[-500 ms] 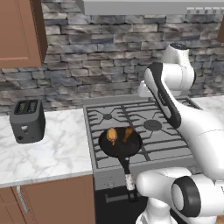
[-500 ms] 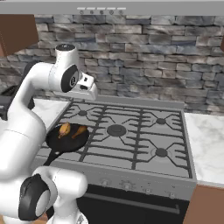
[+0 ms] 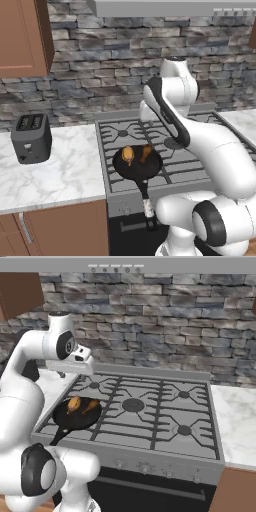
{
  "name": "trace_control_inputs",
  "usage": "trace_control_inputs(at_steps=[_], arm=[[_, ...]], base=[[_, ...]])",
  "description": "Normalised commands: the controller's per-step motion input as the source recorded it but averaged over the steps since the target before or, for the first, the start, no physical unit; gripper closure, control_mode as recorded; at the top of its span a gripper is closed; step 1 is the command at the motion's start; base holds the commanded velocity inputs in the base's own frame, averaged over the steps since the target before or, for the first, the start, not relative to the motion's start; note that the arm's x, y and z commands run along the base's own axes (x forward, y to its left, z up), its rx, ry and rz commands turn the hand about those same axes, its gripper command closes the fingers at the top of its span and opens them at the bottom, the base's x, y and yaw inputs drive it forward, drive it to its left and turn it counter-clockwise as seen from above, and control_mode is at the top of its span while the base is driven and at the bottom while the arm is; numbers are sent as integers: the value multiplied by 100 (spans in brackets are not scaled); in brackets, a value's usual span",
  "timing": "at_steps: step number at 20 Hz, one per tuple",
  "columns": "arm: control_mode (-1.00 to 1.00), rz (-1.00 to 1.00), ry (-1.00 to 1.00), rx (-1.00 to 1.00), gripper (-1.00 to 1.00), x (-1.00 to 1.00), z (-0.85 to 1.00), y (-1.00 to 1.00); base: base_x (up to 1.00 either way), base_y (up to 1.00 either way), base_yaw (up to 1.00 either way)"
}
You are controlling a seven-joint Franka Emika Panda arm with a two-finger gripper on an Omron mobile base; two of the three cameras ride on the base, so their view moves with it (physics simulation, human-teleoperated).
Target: Take the chicken drumsticks from the pan and place one on each plate on the dining counter.
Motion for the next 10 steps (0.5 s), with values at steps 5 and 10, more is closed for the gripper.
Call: trace_control_inputs(at_steps=[5, 10], arm=[[-100, -10, 11, -2, -100, 1, -47, 58], [-100, -6, 8, -4, -100, 8, -65, 30]], base=[[0, 0, 0], [0, 0, 0]])
